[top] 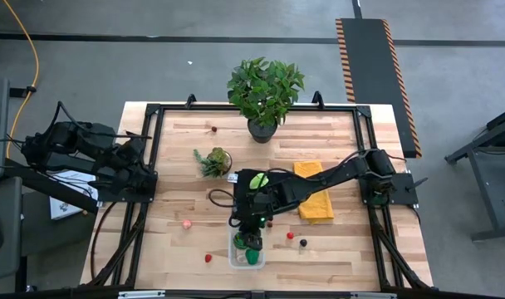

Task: Pick and placing Produce into tupperware
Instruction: Put the starfruit into the bin

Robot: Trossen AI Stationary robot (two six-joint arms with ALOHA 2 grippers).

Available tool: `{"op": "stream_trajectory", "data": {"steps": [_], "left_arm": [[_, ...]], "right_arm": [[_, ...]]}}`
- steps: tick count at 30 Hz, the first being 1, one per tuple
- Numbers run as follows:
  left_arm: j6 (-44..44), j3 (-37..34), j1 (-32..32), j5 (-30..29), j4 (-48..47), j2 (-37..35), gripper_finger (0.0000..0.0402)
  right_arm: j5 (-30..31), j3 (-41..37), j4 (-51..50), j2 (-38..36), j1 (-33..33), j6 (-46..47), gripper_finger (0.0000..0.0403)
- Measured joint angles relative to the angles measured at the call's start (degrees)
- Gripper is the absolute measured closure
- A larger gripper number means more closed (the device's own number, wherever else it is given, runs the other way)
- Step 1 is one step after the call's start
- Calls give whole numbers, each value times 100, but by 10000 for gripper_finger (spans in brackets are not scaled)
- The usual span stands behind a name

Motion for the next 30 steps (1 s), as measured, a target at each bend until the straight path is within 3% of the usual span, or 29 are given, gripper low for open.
{"op": "stream_trajectory", "data": {"steps": [7,13,21,30], "left_arm": [[72,0,1,479,2,2,401],[155,0,1,169,2,2,398],[198,-2,1,-124,17,35,333],[199,-4,1,-367,85,214,282]], "right_arm": [[1062,491,188,-2,-34,-24,269],[2064,1169,-1242,-11,-111,-251,269],[3165,1432,-2842,-475,-132,-278,270],[3749,1435,-3955,-989,-249,-79,270]]}}
